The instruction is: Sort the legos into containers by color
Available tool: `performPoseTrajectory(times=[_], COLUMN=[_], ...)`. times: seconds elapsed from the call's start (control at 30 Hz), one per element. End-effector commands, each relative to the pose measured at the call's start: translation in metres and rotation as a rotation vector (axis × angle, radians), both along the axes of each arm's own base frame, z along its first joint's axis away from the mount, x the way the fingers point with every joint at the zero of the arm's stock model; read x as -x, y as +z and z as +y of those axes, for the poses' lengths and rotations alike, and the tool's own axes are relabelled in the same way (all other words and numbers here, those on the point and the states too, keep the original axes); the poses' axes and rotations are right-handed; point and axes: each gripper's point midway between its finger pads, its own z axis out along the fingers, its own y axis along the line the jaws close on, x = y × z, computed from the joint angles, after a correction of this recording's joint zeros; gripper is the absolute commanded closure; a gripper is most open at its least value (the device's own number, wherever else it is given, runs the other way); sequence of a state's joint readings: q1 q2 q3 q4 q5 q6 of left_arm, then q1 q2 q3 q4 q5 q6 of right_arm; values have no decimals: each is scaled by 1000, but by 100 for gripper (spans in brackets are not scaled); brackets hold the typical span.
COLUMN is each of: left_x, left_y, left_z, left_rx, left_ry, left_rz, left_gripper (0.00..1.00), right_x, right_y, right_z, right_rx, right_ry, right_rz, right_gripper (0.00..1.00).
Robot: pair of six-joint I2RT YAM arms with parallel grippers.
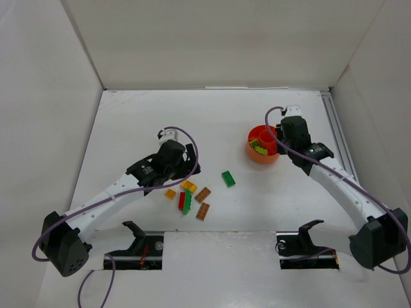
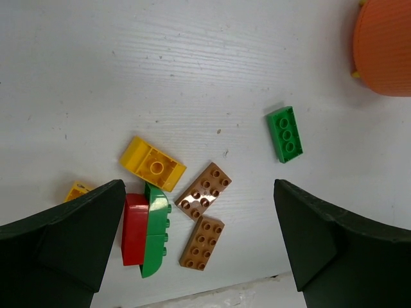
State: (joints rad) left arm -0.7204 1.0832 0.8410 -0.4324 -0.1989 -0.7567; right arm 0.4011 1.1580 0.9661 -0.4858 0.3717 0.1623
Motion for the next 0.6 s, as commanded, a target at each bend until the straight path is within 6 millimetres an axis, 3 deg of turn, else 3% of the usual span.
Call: performPoseTrajectory(times=[0.0,0.23,0.4,0.5,0.57], left_x=[1,1,4,3,4], left_y=[-6,-19,-36,-36,-40], left_z=[1,16,28,29,32], left_rx=[14,21,28,34,29], left_ry=[-6,58,85,90,100], left_rz=[18,77,140,144,152], left_gripper=[0,0,0,0,0], right_x=[-28,-45,-45,-44,-44], right_y=[15,7,-9,-10,-9], right_z=[4,4,9,4,2], right_rx=[-9,-1,-3,14,13], right_ry=[44,50,70,51,33], right_rz=[-46,-34,8,13,10], right_gripper=[74,72,68,68,60])
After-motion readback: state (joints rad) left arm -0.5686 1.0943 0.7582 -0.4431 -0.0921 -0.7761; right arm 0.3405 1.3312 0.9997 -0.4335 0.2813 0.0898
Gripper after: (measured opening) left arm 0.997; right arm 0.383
